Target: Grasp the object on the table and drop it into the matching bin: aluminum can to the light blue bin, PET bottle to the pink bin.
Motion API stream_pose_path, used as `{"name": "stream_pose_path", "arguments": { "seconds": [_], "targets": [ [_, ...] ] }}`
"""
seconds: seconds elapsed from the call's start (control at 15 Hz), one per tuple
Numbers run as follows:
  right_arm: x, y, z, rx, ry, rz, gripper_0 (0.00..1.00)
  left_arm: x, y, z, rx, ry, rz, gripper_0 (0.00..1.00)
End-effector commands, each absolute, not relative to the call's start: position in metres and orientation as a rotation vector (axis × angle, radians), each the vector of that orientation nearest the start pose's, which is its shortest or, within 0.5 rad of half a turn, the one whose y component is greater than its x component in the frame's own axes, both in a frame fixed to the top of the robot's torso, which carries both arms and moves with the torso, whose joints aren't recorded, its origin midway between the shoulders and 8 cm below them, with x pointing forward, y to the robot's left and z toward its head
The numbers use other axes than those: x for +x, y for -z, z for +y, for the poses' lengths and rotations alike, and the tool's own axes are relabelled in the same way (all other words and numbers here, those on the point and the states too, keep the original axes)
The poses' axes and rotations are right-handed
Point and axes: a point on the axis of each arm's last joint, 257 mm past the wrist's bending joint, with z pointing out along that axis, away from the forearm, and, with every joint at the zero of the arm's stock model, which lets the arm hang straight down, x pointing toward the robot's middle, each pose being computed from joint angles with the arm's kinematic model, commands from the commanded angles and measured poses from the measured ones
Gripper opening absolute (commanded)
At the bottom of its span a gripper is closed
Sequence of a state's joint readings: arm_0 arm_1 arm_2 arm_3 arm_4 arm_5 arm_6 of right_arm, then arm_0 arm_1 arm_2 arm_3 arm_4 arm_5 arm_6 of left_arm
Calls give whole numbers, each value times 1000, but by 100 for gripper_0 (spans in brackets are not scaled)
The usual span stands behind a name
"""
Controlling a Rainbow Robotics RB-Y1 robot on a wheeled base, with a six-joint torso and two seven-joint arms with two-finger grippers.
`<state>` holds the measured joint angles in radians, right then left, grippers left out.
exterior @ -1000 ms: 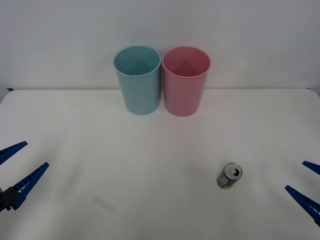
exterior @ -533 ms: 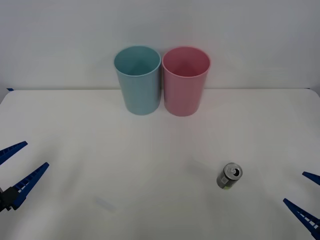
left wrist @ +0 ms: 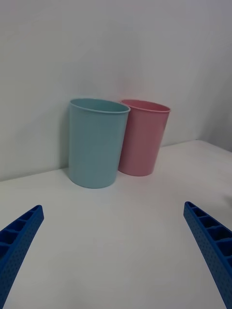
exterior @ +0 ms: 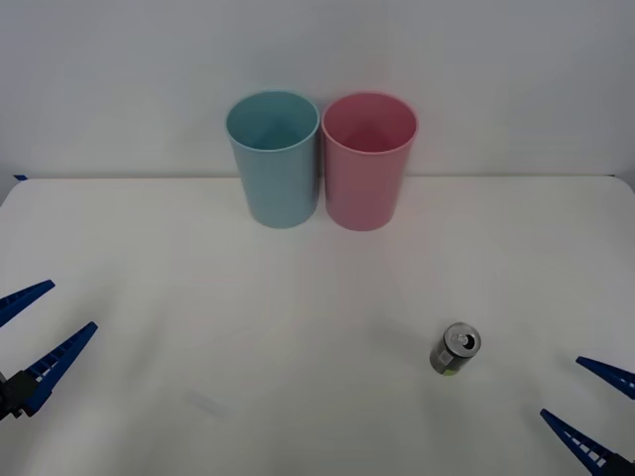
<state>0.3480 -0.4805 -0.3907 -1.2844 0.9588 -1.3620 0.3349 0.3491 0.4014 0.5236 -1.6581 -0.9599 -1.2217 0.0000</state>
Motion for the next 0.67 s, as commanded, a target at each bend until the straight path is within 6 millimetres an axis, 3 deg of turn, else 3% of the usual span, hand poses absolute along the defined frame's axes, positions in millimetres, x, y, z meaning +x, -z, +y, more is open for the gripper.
{"name": "stream_pose_path", "arguments": {
  "seconds": [0.07,0.67],
  "targets": [
    [303,295,-322,-590,-603,1567,100,342,169,330,465,567,1441,100],
    [330,308,-290,-568,-564,1541,100,342,169,330,465,567,1441,100]
  ]
}}
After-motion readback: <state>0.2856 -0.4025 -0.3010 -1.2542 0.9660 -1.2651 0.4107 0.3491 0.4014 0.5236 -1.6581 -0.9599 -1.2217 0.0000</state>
